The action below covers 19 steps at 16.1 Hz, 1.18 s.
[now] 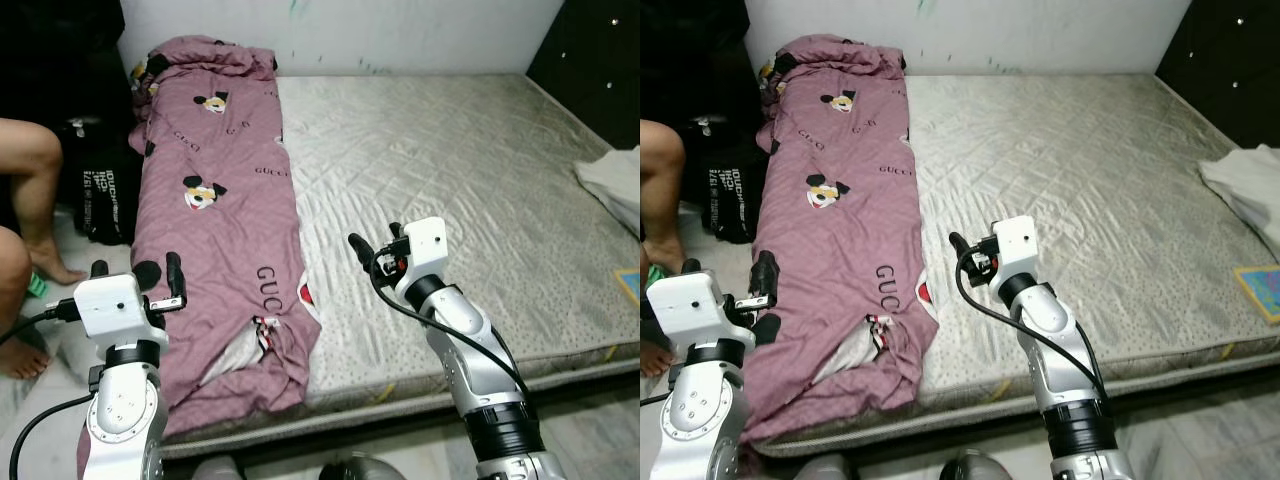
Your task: Clean up the room
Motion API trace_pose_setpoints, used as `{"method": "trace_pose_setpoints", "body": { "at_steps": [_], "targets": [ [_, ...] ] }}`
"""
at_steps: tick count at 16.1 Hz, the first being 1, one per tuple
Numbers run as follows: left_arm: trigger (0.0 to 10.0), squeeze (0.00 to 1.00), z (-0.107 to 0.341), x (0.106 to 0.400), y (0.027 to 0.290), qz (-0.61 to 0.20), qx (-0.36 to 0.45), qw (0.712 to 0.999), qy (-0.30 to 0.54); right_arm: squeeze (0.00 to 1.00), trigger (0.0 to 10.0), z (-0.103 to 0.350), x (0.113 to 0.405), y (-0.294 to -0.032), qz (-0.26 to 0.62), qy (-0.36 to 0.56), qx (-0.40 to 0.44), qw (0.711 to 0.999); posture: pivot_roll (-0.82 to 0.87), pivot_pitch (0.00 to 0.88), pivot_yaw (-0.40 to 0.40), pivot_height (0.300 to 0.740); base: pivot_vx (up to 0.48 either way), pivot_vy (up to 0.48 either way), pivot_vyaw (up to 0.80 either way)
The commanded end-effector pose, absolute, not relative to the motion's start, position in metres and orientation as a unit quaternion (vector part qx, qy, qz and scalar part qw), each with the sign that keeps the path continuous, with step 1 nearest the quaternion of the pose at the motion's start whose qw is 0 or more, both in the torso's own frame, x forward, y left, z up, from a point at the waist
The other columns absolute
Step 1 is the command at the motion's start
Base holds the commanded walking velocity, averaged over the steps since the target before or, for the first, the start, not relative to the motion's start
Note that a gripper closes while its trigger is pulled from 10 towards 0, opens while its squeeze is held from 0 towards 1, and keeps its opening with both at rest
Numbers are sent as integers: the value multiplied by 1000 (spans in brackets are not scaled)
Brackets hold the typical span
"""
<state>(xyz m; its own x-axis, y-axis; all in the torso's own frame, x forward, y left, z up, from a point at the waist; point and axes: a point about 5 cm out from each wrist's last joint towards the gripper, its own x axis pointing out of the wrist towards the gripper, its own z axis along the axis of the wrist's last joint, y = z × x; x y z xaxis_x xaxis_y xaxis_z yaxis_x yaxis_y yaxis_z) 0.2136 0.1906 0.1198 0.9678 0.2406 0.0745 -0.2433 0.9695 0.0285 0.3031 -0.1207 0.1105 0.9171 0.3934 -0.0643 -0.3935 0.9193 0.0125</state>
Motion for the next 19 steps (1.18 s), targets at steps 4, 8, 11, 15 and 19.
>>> {"method": "trace_pose_setpoints", "body": {
  "at_steps": [4,8,11,15,19],
  "targets": [
    [10000,0,124,213,191,134,21,990,-43,0,10000,112,304,-121,207,32,-1,978,15,29,-81,641,0,0,0],
    [10000,0,127,212,195,168,24,984,-48,0,10000,111,306,-121,211,39,-1,977,19,45,-86,641,0,0,0],
    [10000,0,125,214,197,164,9,985,-44,0,10000,111,309,-119,211,42,2,977,14,64,-88,641,0,0,0],
    [10000,0,127,215,198,168,9,985,-42,0,10000,113,311,-117,217,49,8,975,6,108,-98,641,0,0,0],
    [10000,0,133,215,199,176,8,983,-51,0,10000,118,312,-110,228,46,11,973,-6,150,-102,631,0,0,0]
  ]
}}
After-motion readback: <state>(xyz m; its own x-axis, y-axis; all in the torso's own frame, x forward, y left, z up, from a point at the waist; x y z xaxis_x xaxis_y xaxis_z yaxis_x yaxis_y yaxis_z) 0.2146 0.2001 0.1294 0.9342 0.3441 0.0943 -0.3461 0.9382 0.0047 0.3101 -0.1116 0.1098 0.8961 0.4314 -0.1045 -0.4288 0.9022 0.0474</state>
